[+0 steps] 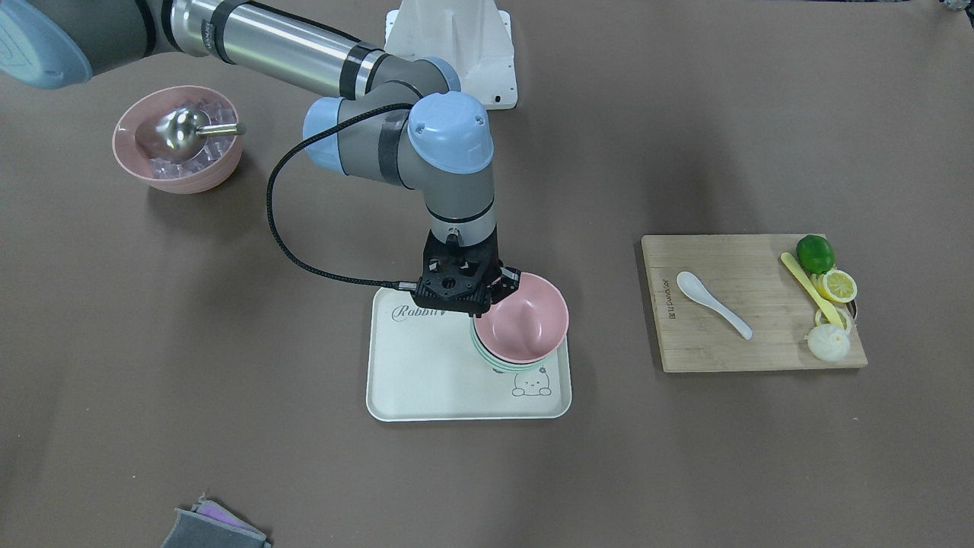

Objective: Stack pink bowl on green and place spoon
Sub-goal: 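Lower the pink bowl onto the green bowl stack and release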

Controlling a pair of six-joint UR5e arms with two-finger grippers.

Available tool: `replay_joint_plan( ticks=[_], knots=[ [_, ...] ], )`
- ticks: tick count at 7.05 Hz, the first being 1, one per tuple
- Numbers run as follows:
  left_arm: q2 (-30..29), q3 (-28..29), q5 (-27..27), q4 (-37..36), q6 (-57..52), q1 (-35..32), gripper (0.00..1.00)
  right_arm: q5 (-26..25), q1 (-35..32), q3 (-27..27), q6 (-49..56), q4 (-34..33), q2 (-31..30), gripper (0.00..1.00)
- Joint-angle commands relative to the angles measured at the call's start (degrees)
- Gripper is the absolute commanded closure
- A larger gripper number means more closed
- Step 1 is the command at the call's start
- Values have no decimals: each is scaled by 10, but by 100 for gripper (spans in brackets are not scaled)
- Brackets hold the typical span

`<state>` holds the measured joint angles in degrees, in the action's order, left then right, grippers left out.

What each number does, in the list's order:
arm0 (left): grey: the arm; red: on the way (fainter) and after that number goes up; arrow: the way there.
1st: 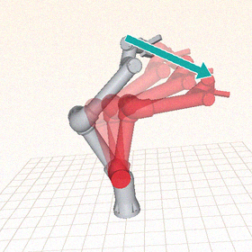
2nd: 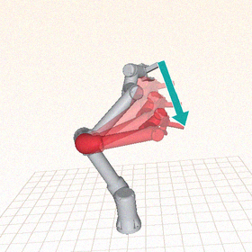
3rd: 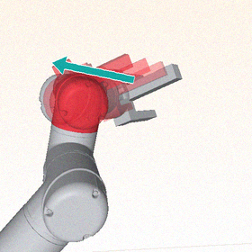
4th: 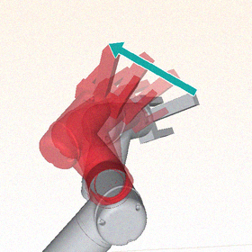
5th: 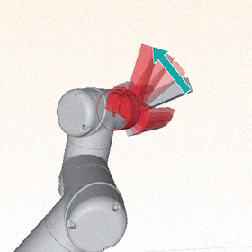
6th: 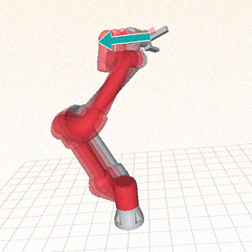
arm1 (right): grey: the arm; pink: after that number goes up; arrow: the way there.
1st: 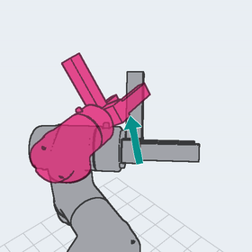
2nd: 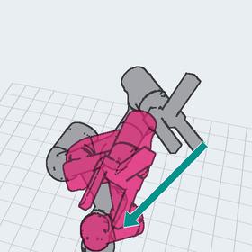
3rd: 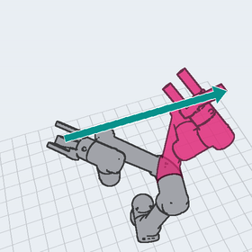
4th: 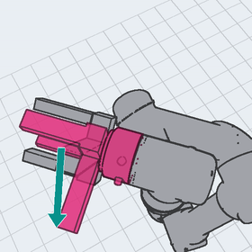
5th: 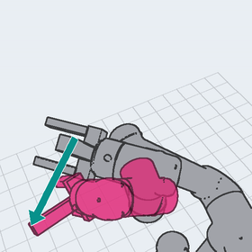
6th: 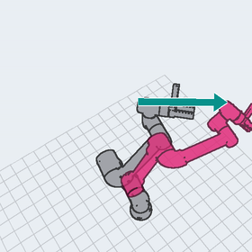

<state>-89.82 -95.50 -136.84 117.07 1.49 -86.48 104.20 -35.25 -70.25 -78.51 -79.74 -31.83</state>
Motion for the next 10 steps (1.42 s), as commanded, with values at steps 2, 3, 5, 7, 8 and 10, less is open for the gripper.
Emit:
replay_joint_plan(
  ticks=[2, 3, 5, 7, 8, 10],
  knots=[
    [0, 1, 0, 0, 3, 0, 2, -4, 0, 0, 3, -3, -3, 100],
    [0, 0, 0, 0, 3, 0, 2, -12, 0, 0, 15, -2, -3, 90],
    [0, 0, 0, -1, 3, 0, 2, -47, 0, -1, 17, 0, -3, 0],
    [-2, 0, 0, -2, 4, 0, 1, 1, -26, -6, 51, -2, -5, 0],
    [-7, 0, 0, -4, 35, 3, 1, 46, -50, -13, 84, -2, -25, 0],
    [-17, -6, 8, 11, 170, 73, 1, 42, -84, -130, 242, 7, -178, 0]
  ],
)
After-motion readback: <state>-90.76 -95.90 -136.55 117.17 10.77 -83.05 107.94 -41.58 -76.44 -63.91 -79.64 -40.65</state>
